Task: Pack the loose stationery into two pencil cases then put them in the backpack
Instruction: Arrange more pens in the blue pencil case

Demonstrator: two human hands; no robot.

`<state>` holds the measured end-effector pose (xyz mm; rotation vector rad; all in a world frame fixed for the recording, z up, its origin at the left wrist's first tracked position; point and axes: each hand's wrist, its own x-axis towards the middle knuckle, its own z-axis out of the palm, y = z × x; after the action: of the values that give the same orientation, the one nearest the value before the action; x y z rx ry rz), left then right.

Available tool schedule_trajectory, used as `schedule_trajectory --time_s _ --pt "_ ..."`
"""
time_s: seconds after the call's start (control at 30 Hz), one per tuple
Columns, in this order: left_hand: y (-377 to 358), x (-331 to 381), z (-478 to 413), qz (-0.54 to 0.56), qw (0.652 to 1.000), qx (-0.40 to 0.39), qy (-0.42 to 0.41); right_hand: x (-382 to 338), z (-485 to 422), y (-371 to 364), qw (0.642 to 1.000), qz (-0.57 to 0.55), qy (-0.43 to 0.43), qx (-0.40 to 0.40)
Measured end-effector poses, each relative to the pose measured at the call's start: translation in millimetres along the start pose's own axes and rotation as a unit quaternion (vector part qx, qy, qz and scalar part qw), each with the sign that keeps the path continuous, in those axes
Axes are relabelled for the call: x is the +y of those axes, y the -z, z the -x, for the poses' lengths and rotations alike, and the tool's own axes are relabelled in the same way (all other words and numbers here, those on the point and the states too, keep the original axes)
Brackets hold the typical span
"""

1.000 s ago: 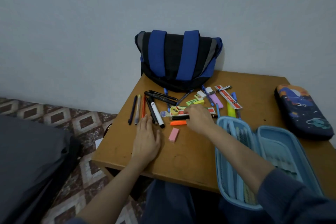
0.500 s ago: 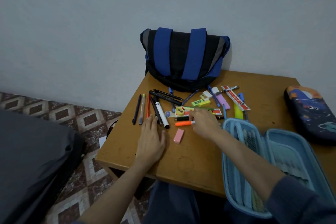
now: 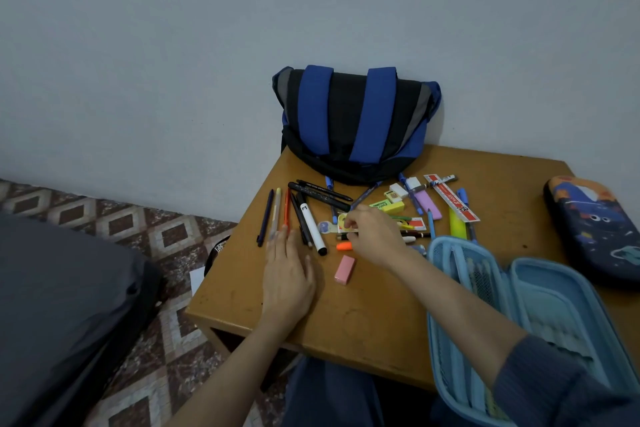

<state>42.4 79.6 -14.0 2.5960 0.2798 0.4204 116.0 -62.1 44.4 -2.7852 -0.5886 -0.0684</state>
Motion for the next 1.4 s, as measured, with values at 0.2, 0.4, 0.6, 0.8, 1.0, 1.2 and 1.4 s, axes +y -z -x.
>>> schedule_trajectory --time_s 0.2,0.4,0.6,0.8,1.0,1.2,1.4 --pt "10.2 -12.5 -8.0 0.093 0.986 0.040 0.132 -17.0 -25.0 -1.8 0.999 -0.037 -0.002 0.020" --pt "25.6 -38.3 -25.7 0.087 0.984 0.030 0.151 -16.2 -43.4 -3.1 0.998 -0.056 -0.021 0.020" --pt "19.4 -39.5 -25.3 0.050 0.994 0.001 0.097 -6.9 -62.4 -5.3 0.994 -0.076 -0.070 0.029" --pt "17.9 -42.0 -25.8 0.059 0.993 -0.005 0.103 -9.2 -84.4 -14.1 0.991 -0.051 -0.122 0.034" --pt "17.5 -41.7 -27.7 0.057 0.991 -0.016 0.119 -4.5 -108.4 -16.5 0.981 -0.056 -0.184 0.035" --pt "17.0 -42.7 -28.4 0.044 0.991 -0.026 0.123 -2.1 -123.4 -16.6 0.979 -0.069 -0.191 0.013" --pt "16.7 -42.4 -28.9 0.039 0.992 -0.022 0.122 -6.3 -125.6 -17.4 0.978 -0.059 -0.203 0.003"
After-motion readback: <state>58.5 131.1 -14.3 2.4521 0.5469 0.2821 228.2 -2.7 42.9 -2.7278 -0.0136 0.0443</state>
